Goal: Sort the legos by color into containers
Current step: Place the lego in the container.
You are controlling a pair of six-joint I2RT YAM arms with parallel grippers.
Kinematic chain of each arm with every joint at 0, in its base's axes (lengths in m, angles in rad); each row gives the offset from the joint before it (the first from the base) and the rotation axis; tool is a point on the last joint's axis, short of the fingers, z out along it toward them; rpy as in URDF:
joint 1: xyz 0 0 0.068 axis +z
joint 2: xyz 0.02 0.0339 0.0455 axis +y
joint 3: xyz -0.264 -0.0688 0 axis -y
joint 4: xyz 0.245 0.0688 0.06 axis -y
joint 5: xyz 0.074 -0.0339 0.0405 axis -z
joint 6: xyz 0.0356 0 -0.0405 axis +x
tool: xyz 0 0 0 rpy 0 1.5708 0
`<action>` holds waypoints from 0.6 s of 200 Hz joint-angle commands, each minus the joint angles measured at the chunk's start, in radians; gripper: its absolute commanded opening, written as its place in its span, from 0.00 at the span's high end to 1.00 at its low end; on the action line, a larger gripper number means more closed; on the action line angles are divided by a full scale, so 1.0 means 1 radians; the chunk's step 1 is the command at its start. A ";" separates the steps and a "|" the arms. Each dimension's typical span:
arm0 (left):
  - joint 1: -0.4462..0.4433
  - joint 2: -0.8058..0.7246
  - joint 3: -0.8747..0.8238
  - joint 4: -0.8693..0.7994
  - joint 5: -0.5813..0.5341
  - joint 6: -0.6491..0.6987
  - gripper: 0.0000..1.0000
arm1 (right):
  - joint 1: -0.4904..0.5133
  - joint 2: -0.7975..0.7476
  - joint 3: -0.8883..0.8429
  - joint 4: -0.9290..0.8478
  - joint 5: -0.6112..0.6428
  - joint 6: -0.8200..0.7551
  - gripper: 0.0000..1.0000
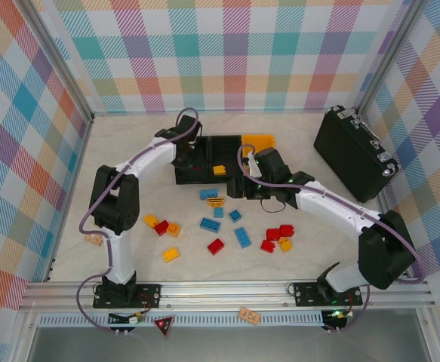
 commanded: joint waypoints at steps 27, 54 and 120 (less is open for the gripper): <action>-0.014 -0.032 0.033 -0.041 -0.021 0.012 0.55 | -0.005 0.015 0.019 -0.008 0.014 -0.004 0.39; -0.014 -0.046 0.026 -0.044 -0.027 0.013 0.53 | -0.004 0.011 0.020 -0.011 0.019 -0.004 0.39; -0.032 -0.153 -0.058 -0.006 0.033 0.016 0.52 | -0.015 -0.042 0.017 -0.119 0.095 -0.027 0.38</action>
